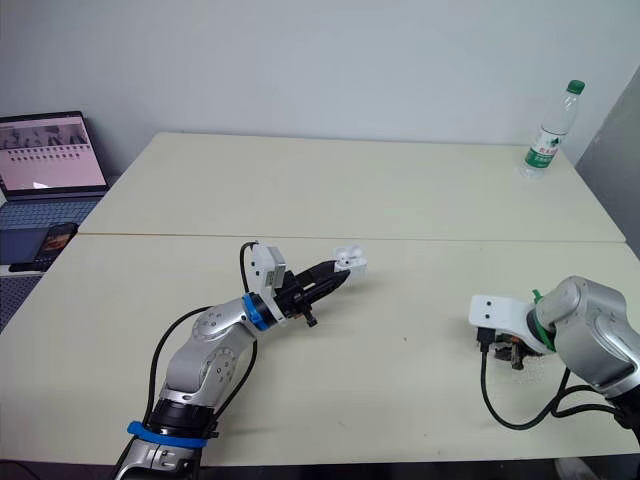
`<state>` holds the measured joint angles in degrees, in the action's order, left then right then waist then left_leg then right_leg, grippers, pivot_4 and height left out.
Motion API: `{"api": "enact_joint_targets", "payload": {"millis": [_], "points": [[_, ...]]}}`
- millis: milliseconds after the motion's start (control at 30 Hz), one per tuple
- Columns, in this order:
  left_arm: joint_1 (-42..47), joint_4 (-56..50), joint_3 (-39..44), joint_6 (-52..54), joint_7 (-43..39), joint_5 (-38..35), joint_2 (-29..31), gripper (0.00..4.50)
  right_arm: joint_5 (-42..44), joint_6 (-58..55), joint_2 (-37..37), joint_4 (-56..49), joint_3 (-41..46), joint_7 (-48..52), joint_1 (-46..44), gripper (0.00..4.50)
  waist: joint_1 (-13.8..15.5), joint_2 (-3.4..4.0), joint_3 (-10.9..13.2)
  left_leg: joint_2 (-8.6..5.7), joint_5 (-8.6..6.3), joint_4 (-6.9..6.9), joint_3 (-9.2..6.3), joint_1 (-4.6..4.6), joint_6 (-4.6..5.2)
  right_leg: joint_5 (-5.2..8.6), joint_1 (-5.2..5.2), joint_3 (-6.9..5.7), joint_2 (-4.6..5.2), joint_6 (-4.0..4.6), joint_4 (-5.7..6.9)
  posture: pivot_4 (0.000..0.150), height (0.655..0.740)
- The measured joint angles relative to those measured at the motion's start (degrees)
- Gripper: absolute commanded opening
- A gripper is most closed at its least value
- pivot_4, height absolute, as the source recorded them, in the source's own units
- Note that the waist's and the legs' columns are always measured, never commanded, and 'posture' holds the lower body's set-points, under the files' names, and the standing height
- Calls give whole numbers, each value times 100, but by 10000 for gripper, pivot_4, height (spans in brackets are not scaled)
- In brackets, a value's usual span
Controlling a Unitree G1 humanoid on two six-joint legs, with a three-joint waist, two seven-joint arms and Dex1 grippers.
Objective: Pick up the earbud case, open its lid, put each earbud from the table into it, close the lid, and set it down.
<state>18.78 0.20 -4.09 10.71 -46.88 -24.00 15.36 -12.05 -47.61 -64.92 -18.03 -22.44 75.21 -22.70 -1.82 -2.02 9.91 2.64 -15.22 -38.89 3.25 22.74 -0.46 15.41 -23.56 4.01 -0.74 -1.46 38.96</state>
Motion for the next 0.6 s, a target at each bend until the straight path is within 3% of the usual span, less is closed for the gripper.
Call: {"api": "enact_joint_targets", "payload": {"millis": [333,600], "points": [[0,1,1,0,-1,5,3,8352,25,-53,39,-57,34,-76,17,3980,-1,0,0,1,0,0,-1,0,0,0,0,-1,-1,0,0,1500,7362],[102,41,-22,1,105,47,-165,8352,737,58,1757,90,1222,-1382,-338,3980,9,0,0,-5,0,1,-9,10,0,0,-4,1,-8,1,1,1500,7362]]}}
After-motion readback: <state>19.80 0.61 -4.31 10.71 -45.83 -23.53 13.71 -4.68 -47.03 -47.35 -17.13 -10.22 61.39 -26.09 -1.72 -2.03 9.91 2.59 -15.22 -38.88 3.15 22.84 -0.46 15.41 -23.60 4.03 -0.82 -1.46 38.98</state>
